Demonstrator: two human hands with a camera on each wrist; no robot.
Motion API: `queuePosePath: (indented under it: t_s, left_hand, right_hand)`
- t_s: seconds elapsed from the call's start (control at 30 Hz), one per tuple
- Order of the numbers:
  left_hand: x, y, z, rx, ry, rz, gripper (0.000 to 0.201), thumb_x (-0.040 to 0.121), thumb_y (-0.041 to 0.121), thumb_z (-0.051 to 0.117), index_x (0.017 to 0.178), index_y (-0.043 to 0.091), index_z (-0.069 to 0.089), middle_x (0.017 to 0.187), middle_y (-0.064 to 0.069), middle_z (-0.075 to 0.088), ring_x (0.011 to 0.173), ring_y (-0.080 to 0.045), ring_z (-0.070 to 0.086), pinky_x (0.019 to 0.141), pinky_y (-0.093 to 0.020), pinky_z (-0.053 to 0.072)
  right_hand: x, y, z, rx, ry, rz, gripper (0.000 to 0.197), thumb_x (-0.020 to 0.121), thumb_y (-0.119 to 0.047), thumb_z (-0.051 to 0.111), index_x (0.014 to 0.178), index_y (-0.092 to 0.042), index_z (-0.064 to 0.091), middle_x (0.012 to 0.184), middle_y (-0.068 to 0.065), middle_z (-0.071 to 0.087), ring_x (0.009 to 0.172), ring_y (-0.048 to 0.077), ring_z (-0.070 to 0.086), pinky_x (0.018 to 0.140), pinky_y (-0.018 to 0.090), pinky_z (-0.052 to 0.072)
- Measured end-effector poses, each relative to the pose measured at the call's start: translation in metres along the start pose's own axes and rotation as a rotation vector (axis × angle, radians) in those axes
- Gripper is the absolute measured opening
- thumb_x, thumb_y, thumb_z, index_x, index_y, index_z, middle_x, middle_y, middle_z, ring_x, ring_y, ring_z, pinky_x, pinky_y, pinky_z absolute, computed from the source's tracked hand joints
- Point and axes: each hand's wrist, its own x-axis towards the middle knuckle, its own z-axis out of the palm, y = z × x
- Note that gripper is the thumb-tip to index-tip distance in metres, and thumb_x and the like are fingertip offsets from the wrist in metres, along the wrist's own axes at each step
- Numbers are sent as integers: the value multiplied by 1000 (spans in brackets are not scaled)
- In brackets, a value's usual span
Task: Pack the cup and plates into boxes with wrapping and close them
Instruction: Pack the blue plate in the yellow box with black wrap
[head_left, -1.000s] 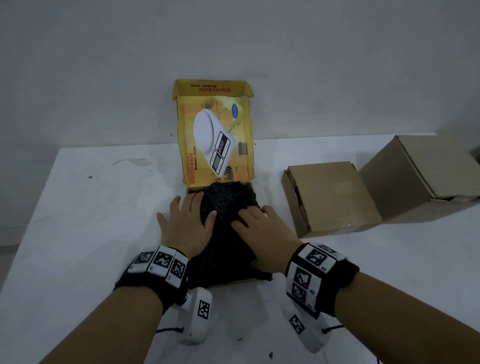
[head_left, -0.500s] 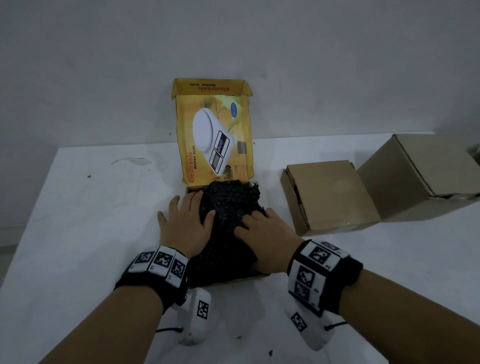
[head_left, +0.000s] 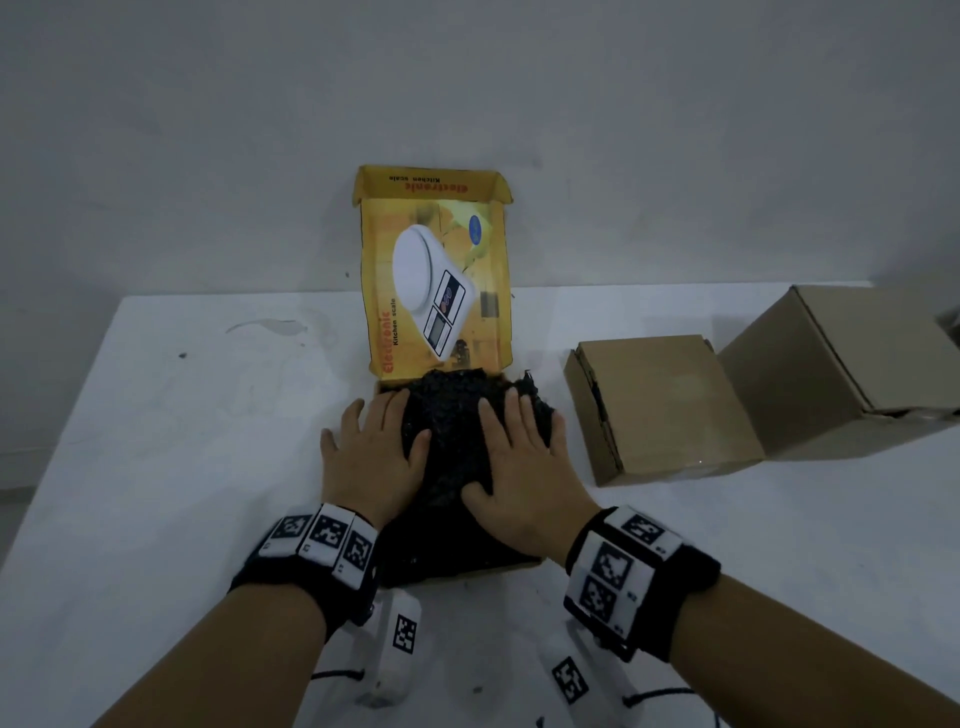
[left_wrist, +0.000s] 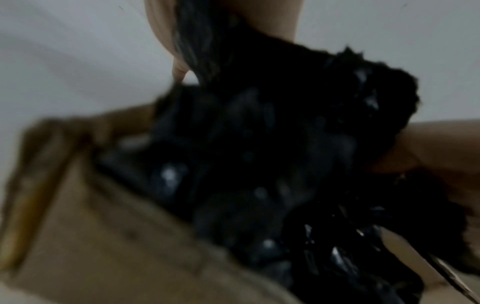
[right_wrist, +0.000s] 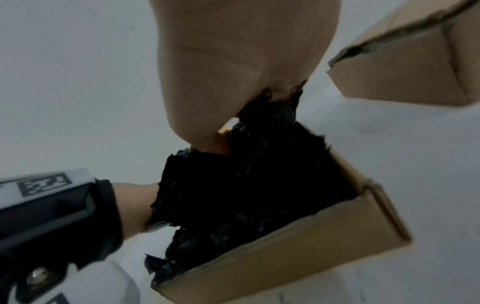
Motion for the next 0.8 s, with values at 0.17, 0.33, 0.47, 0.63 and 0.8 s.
queuePosePath:
  t_s: [0.17,0.33,0.47,0.63,0.8]
  left_hand:
    - [0,0,0,17,-9,1,58,95,50,34,146,25,25,153,6,27,141,-27,19,108,-56,24]
    - [-1,0,0,25,-17,11,58,96,50,30,147,24,21,153,5,24,142,-27,17,109,-57,23]
    - [-1,-1,-1,22,-29,15,58,96,49,30,148,25,19,155,6,21,143,-26,14,111,-55,20]
    - [-2,-1,-1,19,-16,18,62,93,55,21,148,25,19,154,5,24,142,-27,16,110,-56,21]
    - [-3,-1,-1,19,-1,23,75,81,58,8,146,24,26,151,4,30,140,-29,22,108,-58,23]
  right_hand:
    - [10,-5,-1,363,-132,99,85,77,-49,25,149,-23,-15,157,15,-14,144,26,-17,115,45,-15]
    - [27,-9,-10,402,8,127,74,93,-36,33,150,-15,-11,158,13,5,146,24,5,119,43,1]
    - [49,-17,-7,380,-66,176,78,93,-35,39,149,-13,-10,158,15,2,137,34,26,111,45,29]
    - [62,-20,-4,857,-12,355,84,83,-25,53,149,-23,0,138,13,44,114,33,53,83,34,47]
    - [60,-20,-20,608,-25,382,70,86,-14,55,142,-8,14,125,19,47,107,35,52,81,41,51]
